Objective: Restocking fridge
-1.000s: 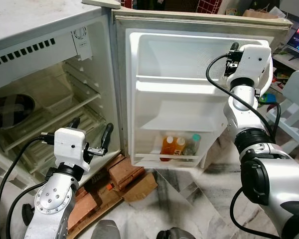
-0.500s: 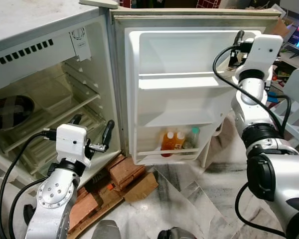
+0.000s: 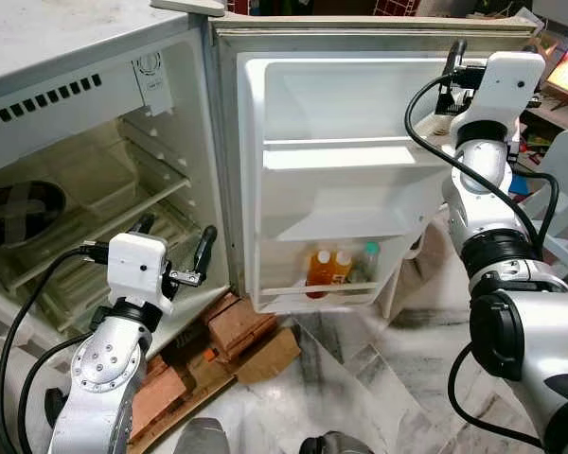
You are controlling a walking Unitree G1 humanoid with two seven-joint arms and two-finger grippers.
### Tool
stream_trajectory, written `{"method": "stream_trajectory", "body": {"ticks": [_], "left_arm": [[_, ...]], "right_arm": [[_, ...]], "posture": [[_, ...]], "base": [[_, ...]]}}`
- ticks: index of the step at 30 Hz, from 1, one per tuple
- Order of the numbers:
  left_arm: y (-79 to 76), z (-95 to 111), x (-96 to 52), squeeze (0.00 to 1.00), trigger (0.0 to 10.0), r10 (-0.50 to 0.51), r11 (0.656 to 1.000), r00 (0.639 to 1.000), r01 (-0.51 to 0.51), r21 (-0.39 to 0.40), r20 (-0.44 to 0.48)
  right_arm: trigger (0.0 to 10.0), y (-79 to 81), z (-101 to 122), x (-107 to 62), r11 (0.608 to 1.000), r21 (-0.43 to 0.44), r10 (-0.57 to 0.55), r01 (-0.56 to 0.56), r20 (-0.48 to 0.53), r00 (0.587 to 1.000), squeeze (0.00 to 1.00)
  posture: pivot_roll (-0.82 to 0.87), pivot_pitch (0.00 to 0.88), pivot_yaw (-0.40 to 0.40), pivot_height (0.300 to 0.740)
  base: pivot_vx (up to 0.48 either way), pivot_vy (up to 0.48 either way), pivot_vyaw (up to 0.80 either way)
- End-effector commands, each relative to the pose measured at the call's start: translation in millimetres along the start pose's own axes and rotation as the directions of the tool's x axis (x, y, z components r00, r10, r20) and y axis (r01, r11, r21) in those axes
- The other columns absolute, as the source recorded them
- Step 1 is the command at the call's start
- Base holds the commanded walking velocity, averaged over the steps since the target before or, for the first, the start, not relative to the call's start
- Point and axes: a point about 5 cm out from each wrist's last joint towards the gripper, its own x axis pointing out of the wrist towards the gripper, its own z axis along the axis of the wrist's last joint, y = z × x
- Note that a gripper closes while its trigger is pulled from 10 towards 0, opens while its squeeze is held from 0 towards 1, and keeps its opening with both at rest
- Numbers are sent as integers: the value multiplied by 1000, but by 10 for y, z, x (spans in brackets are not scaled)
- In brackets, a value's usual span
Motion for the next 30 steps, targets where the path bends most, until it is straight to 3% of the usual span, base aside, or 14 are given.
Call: {"method": "stream_trajectory", "body": {"ticks": [1, 8, 15, 22, 28, 30], "left_arm": [[11, 2, 11, 0, 10000, -1, 1000, 1000, 1, 6, 4], [4, 0, 9, 0, 10000, 1, 1000, 1000, -1, 5, 6], [16, -4, 9, 0, 10000, 1, 1000, 1000, -1, 4, 7], [1, -1, 25, 0, 10000, -4, 1000, 1000, 4, 1, 11], [-29, -35, 6, 0, 10000, -13, 1000, 1000, 13, -9, -2], [-32, -43, 1, 0, 10000, -12, 1000, 1000, 12, -9, -5]], "right_arm": [[10000, -58, 56, 23, 1000, 4, -16, 15, 34, 999, 1000], [10000, -63, 83, -79, 1000, -24, 8, -5, 96, 995, 1000], [10000, 65, 17, -392, 988, 43, 145, -149, 92, 985, 1000], [10000, 206, 40, -666, 977, 81, 194, -199, 67, 979, 1000], [10000, 453, 15, -1074, 946, 161, 283, -280, 0, 959, 1000], [10000, 472, 21, -1115, 943, 168, 291, -286, -9, 957, 1000]], "posture": [[304, 26, -35, 740], [294, 26, -36, 740], [278, 24, -33, 740], [269, 16, -32, 740], [263, 3, -28, 740], [260, 2, -27, 740]], "base": [[0, 0, 0], [0, 0, 0], [0, 0, 0], [0, 0, 0], [0, 0, 0], [0, 0, 0]]}}
